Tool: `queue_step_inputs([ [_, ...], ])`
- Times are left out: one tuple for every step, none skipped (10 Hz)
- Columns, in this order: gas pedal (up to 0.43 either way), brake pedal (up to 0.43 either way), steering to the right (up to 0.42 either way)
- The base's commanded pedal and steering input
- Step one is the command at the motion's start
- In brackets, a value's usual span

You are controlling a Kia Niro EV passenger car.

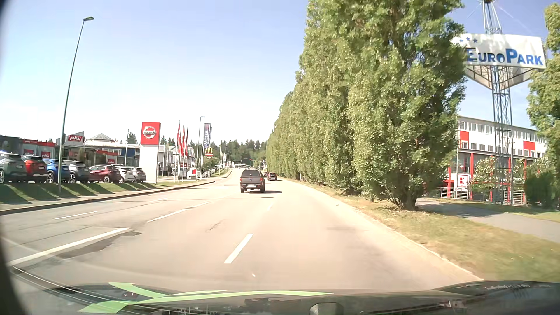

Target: Follow the waypoints while adhering to traffic rules and regulations

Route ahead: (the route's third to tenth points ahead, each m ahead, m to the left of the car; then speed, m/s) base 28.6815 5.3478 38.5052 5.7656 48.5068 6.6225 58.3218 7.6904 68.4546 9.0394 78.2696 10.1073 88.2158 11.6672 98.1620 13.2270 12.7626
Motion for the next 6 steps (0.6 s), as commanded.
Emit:
queue_step_inputs([
  [0.079,0.0,-0.01],
  [0.079,0.0,-0.01],
  [0.039,0.0,-0.01],
  [0.02,0.0,-0.009],
  [0.008,0.0,-0.01],
  [0.0,0.0,-0.009],
])
